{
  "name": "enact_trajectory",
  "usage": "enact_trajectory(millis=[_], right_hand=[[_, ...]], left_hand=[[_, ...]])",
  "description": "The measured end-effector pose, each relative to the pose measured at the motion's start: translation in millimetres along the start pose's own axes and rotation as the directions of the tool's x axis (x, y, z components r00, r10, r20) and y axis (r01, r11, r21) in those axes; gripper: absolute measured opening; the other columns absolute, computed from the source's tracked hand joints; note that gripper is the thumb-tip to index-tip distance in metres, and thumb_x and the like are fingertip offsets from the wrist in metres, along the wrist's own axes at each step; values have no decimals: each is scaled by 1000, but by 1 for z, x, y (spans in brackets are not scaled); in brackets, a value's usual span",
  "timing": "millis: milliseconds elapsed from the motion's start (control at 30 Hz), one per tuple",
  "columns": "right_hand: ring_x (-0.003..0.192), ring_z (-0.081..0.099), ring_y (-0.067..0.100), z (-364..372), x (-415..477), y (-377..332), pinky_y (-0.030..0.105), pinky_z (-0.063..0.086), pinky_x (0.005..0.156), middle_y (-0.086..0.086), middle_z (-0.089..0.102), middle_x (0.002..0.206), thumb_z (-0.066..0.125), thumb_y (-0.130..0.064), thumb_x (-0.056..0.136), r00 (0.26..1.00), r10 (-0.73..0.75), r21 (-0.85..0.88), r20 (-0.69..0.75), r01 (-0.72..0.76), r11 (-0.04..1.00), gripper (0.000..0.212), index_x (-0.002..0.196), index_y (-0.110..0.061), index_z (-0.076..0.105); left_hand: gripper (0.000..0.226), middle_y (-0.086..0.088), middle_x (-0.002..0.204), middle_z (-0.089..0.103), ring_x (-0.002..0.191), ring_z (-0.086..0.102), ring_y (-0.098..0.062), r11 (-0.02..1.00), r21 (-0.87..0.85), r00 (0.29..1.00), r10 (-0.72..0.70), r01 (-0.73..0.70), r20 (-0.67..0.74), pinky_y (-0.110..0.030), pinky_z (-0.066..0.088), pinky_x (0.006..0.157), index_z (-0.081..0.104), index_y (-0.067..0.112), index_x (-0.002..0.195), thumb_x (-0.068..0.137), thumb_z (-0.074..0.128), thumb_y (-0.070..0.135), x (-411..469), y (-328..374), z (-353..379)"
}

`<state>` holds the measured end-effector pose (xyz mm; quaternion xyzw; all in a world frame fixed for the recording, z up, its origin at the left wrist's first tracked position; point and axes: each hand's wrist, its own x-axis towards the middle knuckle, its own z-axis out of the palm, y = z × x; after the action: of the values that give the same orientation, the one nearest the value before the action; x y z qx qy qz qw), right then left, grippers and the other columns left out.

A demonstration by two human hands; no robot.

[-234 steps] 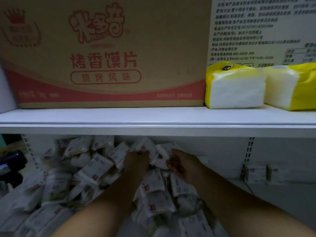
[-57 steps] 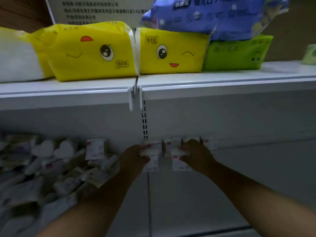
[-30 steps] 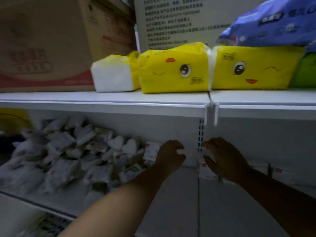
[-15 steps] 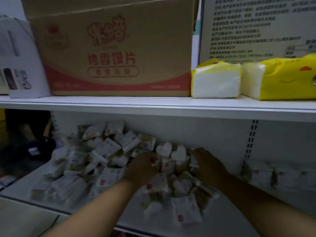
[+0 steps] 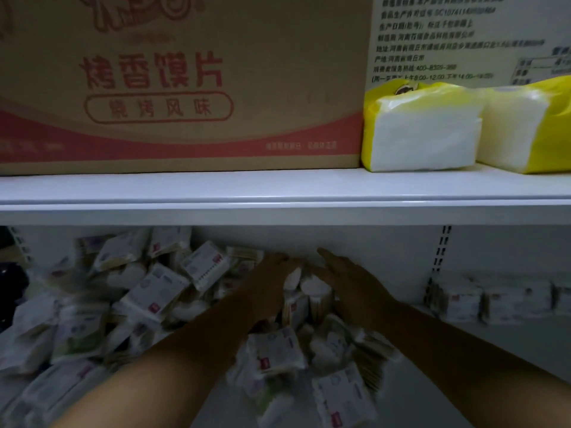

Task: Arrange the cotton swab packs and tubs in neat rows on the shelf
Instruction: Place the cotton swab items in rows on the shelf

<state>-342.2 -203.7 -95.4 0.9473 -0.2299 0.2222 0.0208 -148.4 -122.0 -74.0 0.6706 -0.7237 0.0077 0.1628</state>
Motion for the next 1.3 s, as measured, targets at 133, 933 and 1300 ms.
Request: enact_trajectory(millis=[133, 933, 1300], right_hand=[[97, 60, 25, 2, 20, 3, 45, 57, 66, 21, 67, 104, 30, -51, 98, 976, -156, 46, -154, 165, 985, 50, 119, -9, 48], [89, 62, 14, -48, -20, -88, 24, 51, 67, 4, 61, 107, 73, -24, 79, 585, 810, 908, -36, -318, 271, 42, 114, -22, 50], [98, 65, 25, -87, -88, -114, 40, 55, 83, 8, 63, 119, 66, -43, 81, 341, 938, 956, 60, -290, 44, 55, 125, -13, 52]], left_hand=[[41, -11, 129, 55, 116, 56, -34, 999, -39, 991, -12, 7, -135, -43, 42, 101, 56, 11, 126, 92, 56, 35, 10, -3, 4], [67, -13, 143, 38, 128, 44, -31, 946, -96, 951, 304, -309, -62, -36, 38, 104, 42, 14, 138, 76, 66, 10, -15, -46, -21], [28, -6, 96, 58, 74, 60, -16, 360, -930, 984, 126, 70, 123, -17, 49, 52, 55, 16, 96, 83, 61, -7, -51, 45, -56]])
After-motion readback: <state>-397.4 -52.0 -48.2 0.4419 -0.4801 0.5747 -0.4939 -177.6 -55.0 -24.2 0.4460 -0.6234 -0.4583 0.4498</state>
